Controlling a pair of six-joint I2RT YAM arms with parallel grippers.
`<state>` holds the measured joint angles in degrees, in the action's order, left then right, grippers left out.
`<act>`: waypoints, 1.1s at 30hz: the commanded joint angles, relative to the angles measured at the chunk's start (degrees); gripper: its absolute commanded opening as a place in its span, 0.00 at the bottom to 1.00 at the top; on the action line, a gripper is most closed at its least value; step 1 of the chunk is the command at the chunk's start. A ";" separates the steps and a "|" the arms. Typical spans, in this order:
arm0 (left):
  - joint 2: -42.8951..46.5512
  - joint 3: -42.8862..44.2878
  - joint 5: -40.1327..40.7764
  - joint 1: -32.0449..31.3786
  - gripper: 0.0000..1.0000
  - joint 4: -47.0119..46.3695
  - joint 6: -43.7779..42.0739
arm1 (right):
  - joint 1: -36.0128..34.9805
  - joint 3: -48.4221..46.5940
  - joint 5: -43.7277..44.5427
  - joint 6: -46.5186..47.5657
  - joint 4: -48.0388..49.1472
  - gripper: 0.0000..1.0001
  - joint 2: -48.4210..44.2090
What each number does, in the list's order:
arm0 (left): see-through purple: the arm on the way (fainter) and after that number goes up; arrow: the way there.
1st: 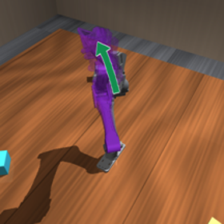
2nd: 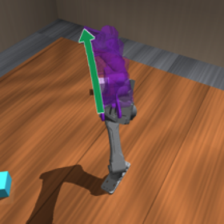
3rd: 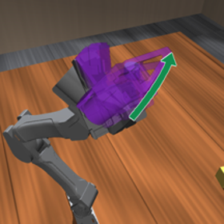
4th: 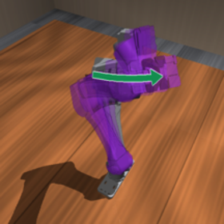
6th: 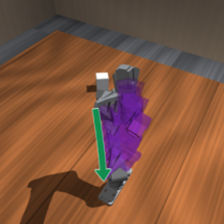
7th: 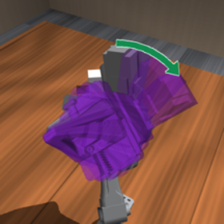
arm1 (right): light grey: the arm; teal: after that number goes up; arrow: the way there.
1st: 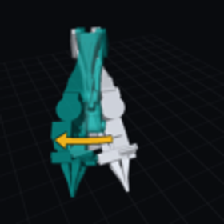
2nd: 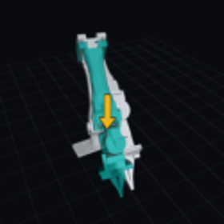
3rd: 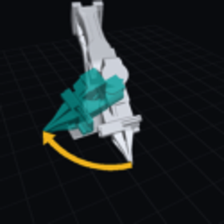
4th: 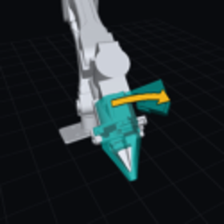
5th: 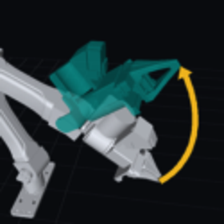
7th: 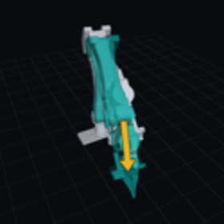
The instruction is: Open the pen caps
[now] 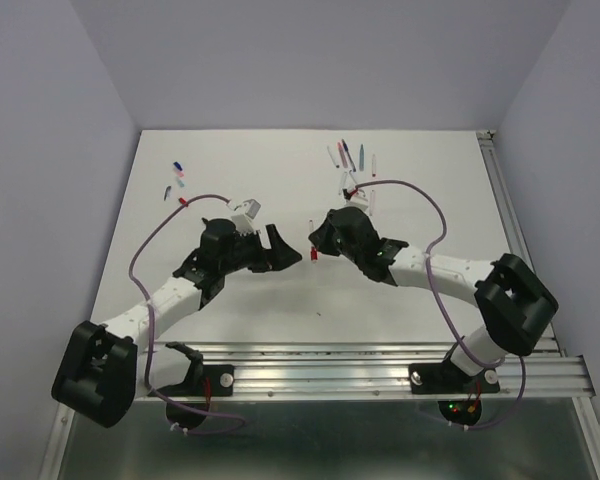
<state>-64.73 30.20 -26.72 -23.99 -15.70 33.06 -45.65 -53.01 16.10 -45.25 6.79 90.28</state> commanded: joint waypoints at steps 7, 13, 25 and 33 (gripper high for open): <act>0.31 -2.42 -3.17 -9.75 0.92 -12.42 2.44 | -6.03 7.93 2.44 -13.36 13.78 0.02 -9.33; -0.31 -2.33 -0.88 -11.34 0.61 -13.30 3.77 | -6.73 9.24 -0.19 -14.68 15.89 0.02 -9.95; 1.97 -3.04 1.84 -12.40 0.00 -13.30 5.70 | -6.82 7.06 -2.38 -10.83 12.38 0.25 -8.81; 2.41 -3.48 2.73 -13.37 0.00 -13.30 6.93 | -6.91 5.47 -2.92 -8.63 13.25 0.19 -5.38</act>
<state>-64.58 26.70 -23.59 -36.64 -24.16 39.51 -51.96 -44.45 13.02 -56.58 20.29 83.22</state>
